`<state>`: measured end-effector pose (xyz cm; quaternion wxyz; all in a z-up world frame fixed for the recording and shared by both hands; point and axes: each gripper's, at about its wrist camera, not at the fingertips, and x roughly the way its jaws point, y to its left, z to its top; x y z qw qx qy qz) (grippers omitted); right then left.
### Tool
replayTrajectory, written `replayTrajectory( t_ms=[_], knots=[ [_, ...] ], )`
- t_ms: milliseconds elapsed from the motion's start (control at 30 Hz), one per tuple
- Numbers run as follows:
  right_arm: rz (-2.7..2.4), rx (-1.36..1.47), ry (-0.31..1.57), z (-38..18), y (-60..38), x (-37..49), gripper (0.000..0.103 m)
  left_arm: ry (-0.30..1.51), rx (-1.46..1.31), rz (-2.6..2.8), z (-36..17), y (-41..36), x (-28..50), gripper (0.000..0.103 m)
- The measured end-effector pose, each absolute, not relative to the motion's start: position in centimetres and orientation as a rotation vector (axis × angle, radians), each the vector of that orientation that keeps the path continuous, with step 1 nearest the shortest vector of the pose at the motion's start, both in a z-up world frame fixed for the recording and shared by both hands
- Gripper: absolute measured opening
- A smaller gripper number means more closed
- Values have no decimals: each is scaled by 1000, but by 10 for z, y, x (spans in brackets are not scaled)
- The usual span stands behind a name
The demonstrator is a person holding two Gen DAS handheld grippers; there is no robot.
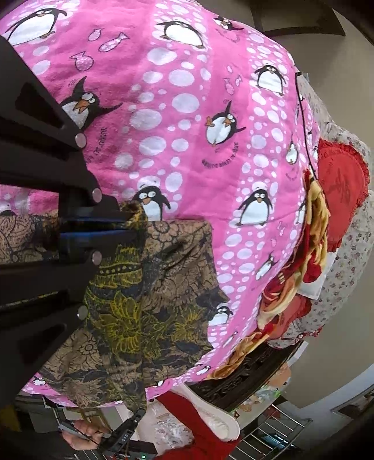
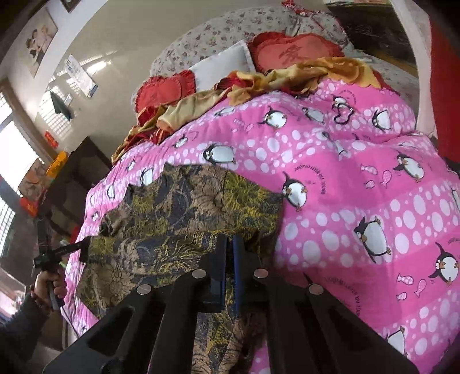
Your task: Fold small clothes
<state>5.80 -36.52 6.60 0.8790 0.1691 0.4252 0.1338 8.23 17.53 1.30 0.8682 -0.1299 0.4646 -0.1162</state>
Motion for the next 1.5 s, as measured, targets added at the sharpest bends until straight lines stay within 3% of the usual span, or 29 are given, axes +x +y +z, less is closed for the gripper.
replayTrajectory(
  t_ms=[433, 633, 700, 767, 867, 1033, 1133, 1300, 1500],
  knots=[
    [197, 234, 764, 110, -362, 72, 0, 909, -331, -249, 42, 180, 99, 4],
    [136, 200, 870, 80, -358, 103, 0, 996, -257, -212, 17, 166, 116, 6],
    [123, 188, 912, 62, -355, 111, 0, 1021, -241, -188, 8, 165, 120, 11],
    [135, 215, 949, 50, -355, 115, 0, 1025, -261, -174, 6, 171, 121, 24],
    [160, 273, 932, 58, -360, 112, 0, 993, -287, -142, 17, 189, 116, 37],
    [168, 273, 794, 105, -364, 86, 4, 894, -255, -153, 45, 183, 84, 36],
    [213, 268, 781, 111, -345, 70, 5, 882, -185, -244, 46, 141, 59, 26],
    [258, 59, 949, 68, -283, 62, 5, 1014, -106, -312, 5, 74, 44, 24],
    [208, -115, 1082, 14, -255, 66, 8, 1095, -260, -238, -17, 87, 64, 20]
  ],
)
